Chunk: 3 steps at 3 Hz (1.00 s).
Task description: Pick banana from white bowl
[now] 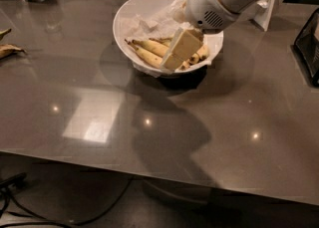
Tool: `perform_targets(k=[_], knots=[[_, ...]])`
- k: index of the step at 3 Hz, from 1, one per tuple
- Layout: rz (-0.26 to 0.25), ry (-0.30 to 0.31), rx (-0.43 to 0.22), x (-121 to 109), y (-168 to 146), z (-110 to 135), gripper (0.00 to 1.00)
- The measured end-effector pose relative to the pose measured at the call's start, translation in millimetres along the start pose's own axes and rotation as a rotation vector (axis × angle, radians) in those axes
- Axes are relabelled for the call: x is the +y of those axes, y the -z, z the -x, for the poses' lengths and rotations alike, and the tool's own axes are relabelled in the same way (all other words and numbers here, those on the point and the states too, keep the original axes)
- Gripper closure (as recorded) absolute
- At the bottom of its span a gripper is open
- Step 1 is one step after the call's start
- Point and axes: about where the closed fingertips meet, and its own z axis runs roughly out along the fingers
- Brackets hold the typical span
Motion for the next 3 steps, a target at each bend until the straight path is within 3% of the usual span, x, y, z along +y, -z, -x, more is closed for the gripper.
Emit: perform_targets(k=[2, 3], knots=[[0.008, -0.009, -0.029, -27.5, -36.0, 7.1, 0.66], [0.037, -0.017, -0.032, -38.3, -58.3, 5.4, 0.62]])
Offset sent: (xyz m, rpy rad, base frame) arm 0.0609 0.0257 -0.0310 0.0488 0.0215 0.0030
